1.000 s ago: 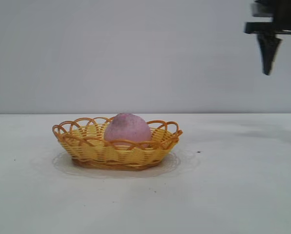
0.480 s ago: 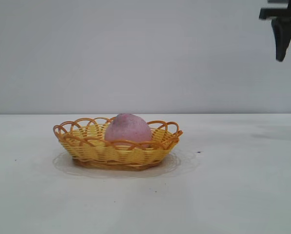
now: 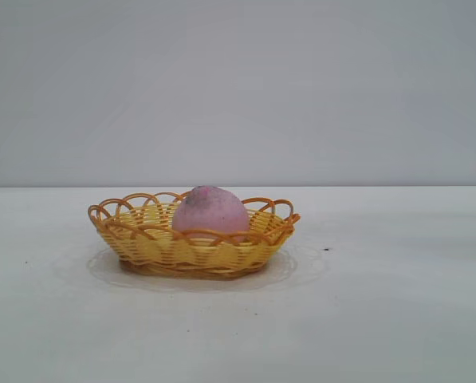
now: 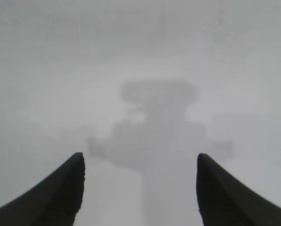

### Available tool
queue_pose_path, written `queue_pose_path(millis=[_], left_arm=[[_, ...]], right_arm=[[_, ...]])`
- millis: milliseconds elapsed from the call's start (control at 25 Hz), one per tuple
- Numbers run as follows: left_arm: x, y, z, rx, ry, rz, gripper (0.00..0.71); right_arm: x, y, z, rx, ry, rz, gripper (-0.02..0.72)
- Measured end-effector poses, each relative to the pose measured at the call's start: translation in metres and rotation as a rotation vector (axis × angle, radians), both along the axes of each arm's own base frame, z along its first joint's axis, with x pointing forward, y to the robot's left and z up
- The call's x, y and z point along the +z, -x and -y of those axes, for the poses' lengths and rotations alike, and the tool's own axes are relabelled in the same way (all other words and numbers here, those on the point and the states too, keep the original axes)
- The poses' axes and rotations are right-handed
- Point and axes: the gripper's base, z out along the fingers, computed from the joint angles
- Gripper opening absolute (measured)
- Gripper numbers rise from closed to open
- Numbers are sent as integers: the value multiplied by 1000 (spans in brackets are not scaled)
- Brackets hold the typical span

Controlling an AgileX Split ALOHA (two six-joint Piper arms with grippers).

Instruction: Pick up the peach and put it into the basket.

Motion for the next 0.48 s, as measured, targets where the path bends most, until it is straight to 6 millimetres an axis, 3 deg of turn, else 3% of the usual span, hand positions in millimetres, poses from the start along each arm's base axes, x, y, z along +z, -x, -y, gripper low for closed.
queue_pose_path(millis=[200,480], left_arm=[[0,0,0,-1,-2,0,359],[0,0,0,-1,-2,0,359]], right_arm=[[6,66,2,6,0,102,436],[-13,120,9,12,57,220,436]])
